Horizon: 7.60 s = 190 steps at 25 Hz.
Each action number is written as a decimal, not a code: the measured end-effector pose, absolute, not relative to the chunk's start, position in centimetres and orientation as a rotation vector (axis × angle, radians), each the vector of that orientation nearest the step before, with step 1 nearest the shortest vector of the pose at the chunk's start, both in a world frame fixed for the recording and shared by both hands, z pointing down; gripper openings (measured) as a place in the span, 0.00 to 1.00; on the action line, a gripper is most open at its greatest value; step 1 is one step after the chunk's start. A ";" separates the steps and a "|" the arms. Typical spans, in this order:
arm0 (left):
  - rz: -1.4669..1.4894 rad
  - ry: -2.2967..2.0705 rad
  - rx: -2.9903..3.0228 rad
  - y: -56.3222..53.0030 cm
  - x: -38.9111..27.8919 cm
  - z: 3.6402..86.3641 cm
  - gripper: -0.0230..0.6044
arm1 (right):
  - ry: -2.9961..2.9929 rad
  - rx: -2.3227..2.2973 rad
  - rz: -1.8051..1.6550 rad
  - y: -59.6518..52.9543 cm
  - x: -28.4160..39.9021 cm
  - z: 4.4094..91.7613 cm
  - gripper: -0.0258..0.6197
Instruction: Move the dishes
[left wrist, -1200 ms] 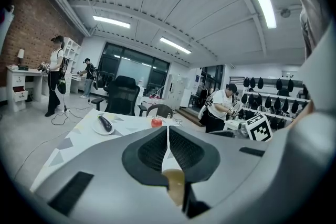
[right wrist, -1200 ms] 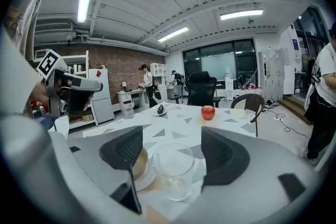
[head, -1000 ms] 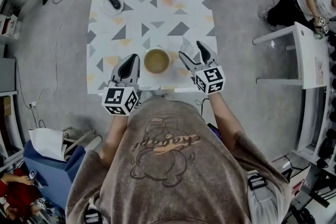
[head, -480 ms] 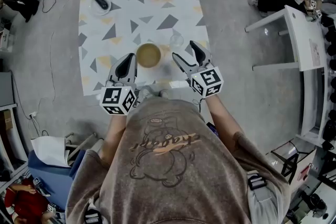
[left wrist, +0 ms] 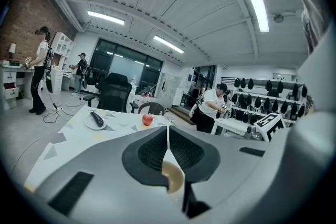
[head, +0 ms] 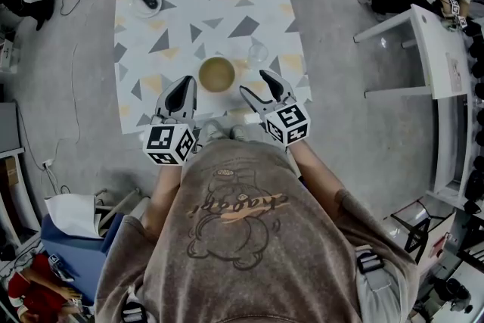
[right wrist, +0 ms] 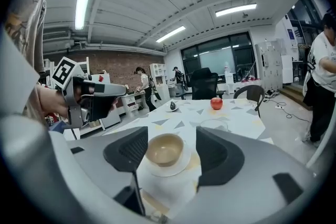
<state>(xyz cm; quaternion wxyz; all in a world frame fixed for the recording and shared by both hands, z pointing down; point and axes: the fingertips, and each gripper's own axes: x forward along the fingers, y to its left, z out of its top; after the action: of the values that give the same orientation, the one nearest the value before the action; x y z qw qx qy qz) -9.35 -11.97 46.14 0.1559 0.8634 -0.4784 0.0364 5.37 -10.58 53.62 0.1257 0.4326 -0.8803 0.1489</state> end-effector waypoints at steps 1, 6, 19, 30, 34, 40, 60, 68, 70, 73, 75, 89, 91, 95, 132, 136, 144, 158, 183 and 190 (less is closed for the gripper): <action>0.104 -1.372 2.470 -11.9 -9.6 46.2 0.08 | -2.556 1.252 0.444 -10.5 5.0 54.1 0.46; 0.110 -1.395 2.452 -11.6 -10.8 46.4 0.08 | -2.512 1.225 0.515 -10.9 3.9 56.5 0.46; 0.161 -1.485 2.399 -10.5 -14.5 46.8 0.08 | -2.387 1.170 0.674 -12.2 1.8 63.0 0.44; 0.181 -1.532 2.368 -10.6 -16.4 47.1 0.08 | -2.305 1.179 0.750 -14.0 1.2 65.0 0.40; 0.182 -1.530 2.364 -10.9 -16.4 47.1 0.08 | -2.277 1.182 0.761 -14.2 1.1 65.5 0.36; 0.186 -1.520 2.362 -11.4 -16.3 47.3 0.08 | -2.232 1.187 0.748 -14.7 1.2 66.1 0.31; 0.185 -1.522 2.351 -12.3 -15.8 47.5 0.08 | -2.258 1.199 0.678 -15.6 1.0 64.3 0.07; 0.165 -1.506 2.365 -12.5 -14.8 47.2 0.08 | -2.292 1.173 0.654 -14.7 1.2 63.0 0.07; 0.158 -1.498 2.373 -12.5 -14.5 47.1 0.08 | -2.305 1.179 0.660 -14.3 1.4 62.3 0.07; 0.150 -1.479 2.386 -12.5 -13.7 47.1 0.08 | -2.326 1.196 0.665 -13.7 1.8 61.1 0.07; 0.145 -1.459 2.398 -12.5 -13.0 47.1 0.08 | -2.333 1.216 0.673 -13.3 2.4 60.4 0.07; 0.150 -1.236 2.531 -13.4 -6.2 46.9 0.08 | -2.257 1.440 0.743 -10.7 9.5 58.7 0.07; 0.151 -1.210 2.545 -13.4 -5.3 46.9 0.08 | -2.239 1.472 0.756 -10.3 10.5 58.7 0.07; 0.153 -1.164 2.568 -13.6 -4.0 46.7 0.08 | -2.204 1.532 0.779 -9.7 12.3 58.7 0.07; 0.233 -1.145 2.584 -14.6 -3.4 47.2 0.08 | -2.008 1.578 1.033 -11.1 17.1 66.1 0.08; 0.236 -1.149 2.582 -14.7 -3.6 47.2 0.08 | -1.992 1.579 1.009 -11.4 17.2 66.4 0.08; 0.237 -1.144 2.573 -14.9 -3.7 47.4 0.08 | -1.996 1.593 0.964 -11.9 17.0 66.0 0.15; 0.200 -1.105 2.614 -15.0 -2.5 46.4 0.08 | -2.171 1.646 0.765 -13.3 16.6 59.1 0.30; 0.117 -1.137 2.760 -14.2 -1.5 40.8 0.08 | -2.513 1.756 0.114 -10.6 13.4 41.8 0.13; 0.108 -1.210 2.742 -14.5 -2.6 41.3 0.08 | -2.511 1.798 0.094 -10.8 13.2 41.9 0.05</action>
<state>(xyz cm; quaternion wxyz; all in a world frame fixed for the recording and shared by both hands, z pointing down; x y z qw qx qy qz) -2.62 -14.50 41.34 0.0710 0.9120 -0.4024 0.0361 13.16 -10.82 41.88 0.0258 0.5816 -0.8125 0.0303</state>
